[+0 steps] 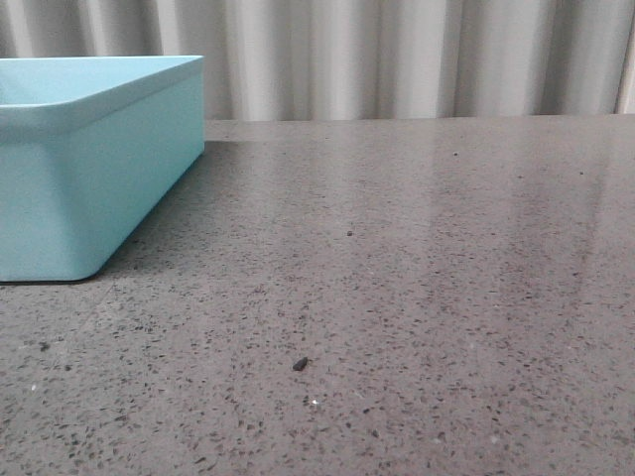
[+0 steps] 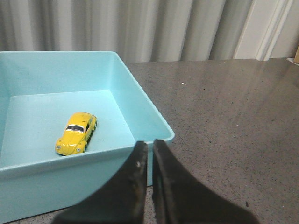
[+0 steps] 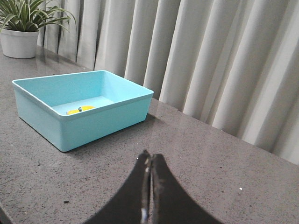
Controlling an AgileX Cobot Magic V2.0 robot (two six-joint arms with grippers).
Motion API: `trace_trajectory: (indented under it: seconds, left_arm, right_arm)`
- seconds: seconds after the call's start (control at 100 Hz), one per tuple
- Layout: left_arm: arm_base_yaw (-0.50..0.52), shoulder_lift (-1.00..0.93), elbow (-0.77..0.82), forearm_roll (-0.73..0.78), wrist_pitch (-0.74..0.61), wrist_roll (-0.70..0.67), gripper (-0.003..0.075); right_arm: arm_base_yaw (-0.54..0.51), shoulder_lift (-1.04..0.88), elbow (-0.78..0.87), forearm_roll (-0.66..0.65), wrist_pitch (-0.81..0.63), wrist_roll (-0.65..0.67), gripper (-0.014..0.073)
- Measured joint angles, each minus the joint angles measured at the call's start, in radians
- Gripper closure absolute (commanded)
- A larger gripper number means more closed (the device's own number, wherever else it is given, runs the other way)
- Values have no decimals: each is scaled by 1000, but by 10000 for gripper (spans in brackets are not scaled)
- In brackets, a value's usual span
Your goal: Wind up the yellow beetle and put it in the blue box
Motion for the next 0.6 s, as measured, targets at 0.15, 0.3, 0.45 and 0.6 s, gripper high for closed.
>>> trace_trajectory:
  seconds: [0.15, 0.3, 0.45, 0.6]
  left_arm:
    - [0, 0, 0, -3, 0, 0, 741]
    - [0, 0, 0, -3, 0, 0, 741]
    - [0, 0, 13, -10, -16, 0, 741]
    - [0, -11, 102, 11, -74, 30, 741]
  right_arm:
    - [0, 0, 0, 2, 2, 0, 655]
    - [0, 0, 0, 2, 4, 0, 655]
    - [0, 0, 0, 2, 4, 0, 655]
    - [0, 0, 0, 2, 4, 0, 655]
